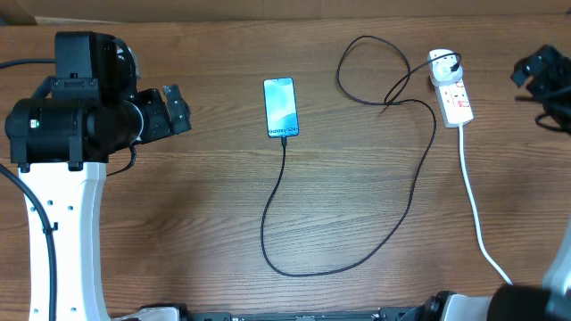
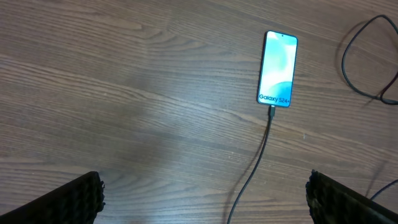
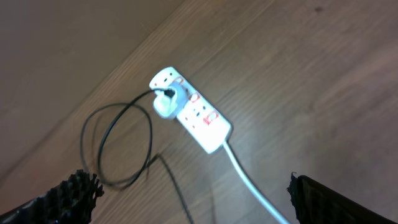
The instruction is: Plug charger to phone and switch on socket
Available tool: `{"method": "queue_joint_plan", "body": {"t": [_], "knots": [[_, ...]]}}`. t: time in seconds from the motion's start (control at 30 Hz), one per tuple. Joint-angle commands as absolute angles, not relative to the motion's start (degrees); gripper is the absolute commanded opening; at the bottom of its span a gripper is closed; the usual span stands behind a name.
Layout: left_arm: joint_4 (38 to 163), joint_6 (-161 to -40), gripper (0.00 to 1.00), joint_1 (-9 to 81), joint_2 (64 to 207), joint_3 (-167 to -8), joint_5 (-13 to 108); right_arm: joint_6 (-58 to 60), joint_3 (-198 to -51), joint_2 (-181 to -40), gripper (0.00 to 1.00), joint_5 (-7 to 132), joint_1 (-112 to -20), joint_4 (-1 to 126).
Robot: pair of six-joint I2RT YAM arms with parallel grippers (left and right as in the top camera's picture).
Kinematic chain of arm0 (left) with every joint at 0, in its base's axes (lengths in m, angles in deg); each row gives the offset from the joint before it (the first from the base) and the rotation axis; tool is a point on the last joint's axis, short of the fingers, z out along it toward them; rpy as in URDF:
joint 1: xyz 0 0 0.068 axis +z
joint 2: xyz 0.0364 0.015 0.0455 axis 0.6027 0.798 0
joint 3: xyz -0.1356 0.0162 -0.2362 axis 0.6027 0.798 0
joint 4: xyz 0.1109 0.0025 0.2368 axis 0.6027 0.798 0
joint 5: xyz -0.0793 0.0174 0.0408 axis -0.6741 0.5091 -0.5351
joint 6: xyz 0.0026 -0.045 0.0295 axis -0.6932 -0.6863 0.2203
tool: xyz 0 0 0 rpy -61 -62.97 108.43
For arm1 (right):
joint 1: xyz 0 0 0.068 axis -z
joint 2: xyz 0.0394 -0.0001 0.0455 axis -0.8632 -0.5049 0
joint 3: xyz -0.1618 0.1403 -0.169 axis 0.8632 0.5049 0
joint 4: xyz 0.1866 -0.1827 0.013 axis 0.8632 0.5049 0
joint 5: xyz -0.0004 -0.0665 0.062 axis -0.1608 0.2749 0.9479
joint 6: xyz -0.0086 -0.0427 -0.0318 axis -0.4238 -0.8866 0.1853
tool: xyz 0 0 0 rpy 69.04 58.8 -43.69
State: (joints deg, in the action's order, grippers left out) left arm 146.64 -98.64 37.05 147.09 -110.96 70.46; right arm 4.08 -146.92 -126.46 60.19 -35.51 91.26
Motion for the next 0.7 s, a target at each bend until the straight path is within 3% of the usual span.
{"method": "queue_joint_plan", "body": {"t": [0.0, 0.37, 0.67], "knots": [[146.6, -99.2, 1.00, 36.7, 146.7, -111.1, 70.8, 7.3, -147.1, -119.4, 1.00, 60.3, -35.6, 94.6], [146.6, -99.2, 1.00, 36.7, 146.7, -111.1, 70.8, 5.3, -144.0, -100.8, 1.00, 63.6, -35.6, 109.5], [146.6, -99.2, 1.00, 36.7, 146.7, -111.1, 70.8, 5.3, -144.0, -99.0, 1.00, 66.6, -35.6, 125.0]]}}
